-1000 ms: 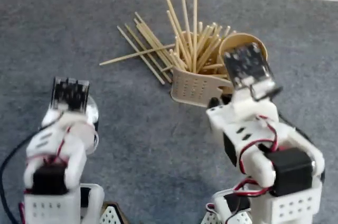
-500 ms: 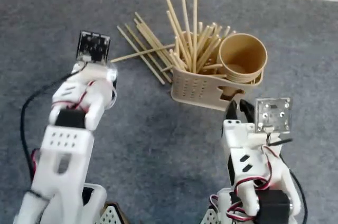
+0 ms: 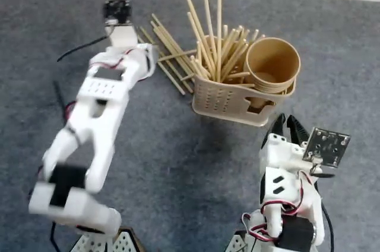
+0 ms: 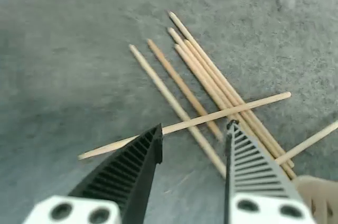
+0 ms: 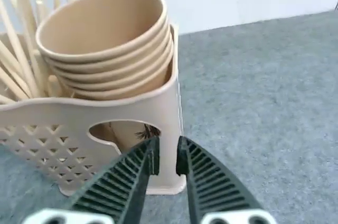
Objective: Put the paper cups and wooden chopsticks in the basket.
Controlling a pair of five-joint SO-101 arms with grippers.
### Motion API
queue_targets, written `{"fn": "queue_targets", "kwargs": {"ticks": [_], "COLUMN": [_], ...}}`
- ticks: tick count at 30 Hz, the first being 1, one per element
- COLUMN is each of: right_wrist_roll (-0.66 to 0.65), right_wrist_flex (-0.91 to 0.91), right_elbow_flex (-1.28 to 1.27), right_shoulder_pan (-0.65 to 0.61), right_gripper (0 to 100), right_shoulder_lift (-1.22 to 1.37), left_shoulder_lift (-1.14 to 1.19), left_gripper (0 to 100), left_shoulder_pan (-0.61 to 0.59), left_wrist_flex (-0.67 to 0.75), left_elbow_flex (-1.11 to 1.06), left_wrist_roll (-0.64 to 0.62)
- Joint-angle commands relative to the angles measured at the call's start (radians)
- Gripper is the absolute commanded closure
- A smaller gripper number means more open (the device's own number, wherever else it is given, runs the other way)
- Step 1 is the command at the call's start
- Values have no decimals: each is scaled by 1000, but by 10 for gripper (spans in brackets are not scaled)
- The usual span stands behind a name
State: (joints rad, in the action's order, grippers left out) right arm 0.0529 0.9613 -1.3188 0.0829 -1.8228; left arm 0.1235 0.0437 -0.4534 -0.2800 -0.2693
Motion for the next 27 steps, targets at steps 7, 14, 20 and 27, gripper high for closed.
{"fn": "queue_targets", "kwargs": {"ticks": [7,14,20,27], "right_wrist_roll": [6,3,3,3], "right_wrist_flex": [-24,-24,-24,-21], "right_elbow_flex": [5,4,4,2], "right_shoulder_pan": [12,12,12,12], "right_gripper": [930,930,930,930], "right_shoulder_lift": [-5,-5,-5,-5], "left_shoulder_lift": [387,572,595,641], "left_gripper": [803,804,804,804], "left_shoulder_pan": [45,51,44,47], "left_wrist_flex": [18,-11,-60,29], "left_elbow_flex": [476,688,743,750], "left_wrist_roll": [-29,-26,-21,77]}}
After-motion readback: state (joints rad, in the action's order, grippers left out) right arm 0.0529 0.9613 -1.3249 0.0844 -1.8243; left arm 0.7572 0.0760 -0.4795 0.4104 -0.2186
